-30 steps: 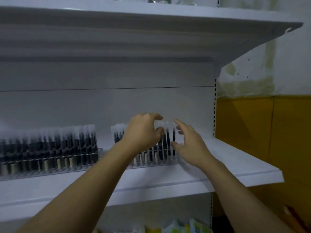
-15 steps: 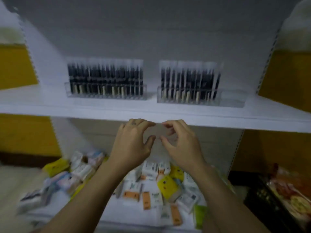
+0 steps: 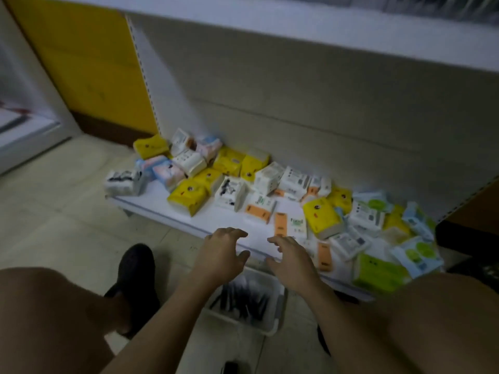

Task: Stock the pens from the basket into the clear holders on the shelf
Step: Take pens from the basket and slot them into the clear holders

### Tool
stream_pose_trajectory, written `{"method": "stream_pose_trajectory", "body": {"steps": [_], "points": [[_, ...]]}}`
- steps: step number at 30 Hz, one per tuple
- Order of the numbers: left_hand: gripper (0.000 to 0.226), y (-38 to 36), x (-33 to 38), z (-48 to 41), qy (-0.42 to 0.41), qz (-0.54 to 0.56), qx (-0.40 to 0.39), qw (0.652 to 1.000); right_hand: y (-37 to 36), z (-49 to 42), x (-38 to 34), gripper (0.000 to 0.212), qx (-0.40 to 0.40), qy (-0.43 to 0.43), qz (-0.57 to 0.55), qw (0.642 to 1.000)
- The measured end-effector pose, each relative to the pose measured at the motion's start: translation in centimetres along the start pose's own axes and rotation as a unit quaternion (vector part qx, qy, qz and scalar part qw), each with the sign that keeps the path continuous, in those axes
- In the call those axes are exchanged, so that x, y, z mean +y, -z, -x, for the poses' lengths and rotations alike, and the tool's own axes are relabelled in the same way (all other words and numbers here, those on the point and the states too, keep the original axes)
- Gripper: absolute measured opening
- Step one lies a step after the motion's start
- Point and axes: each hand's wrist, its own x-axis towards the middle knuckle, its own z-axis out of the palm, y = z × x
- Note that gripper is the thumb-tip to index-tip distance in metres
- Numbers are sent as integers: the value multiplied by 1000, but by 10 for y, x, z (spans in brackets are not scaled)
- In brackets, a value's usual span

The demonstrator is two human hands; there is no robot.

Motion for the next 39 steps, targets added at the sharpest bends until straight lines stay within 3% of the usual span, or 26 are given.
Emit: {"method": "stream_pose_trajectory", "body": {"steps": [5,12,18,21,29,35,37,39], "points": [[46,-53,-38,6,98,48,-76,991,-54,-4,34,36,-108,-36,19,993],[34,-107,-74,4,171,78,-197,962,-94,-27,62,50,-208,-121,-3,971],[32,-142,-112,1,235,98,-243,936,-131,-48,76,23,-271,-175,14,946],[17,-159,-122,-4,260,129,-254,923,-154,-58,80,19,-302,-178,9,937],[28,-202,-129,-42,285,103,-270,914,-205,-86,109,10,-297,-193,29,935],[17,-248,-148,-50,346,210,-262,876,-224,-109,119,31,-305,-222,19,926],[29,-268,-153,-49,352,209,-275,870,-233,-113,117,30,-314,-225,10,922],[58,-285,-158,-49,361,198,-265,872,-242,-113,121,19,-340,-223,12,914]]}}
